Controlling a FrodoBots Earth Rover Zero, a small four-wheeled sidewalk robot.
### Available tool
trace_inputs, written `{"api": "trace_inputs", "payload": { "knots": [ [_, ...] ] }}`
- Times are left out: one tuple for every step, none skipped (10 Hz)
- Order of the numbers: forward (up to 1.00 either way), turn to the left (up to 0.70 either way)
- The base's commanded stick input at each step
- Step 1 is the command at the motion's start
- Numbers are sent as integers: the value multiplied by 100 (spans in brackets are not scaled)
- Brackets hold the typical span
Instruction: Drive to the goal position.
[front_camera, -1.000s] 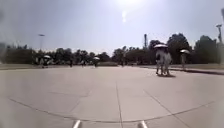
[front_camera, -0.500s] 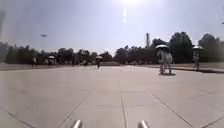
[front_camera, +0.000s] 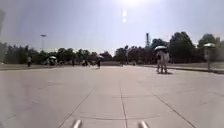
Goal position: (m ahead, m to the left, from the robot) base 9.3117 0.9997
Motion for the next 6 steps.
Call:
{"api": "trace_inputs", "payload": {
  "knots": [
    [70, 0],
    [70, 0],
    [70, 0],
    [70, 0],
    [70, 0],
    [70, 0]
  ]
}}
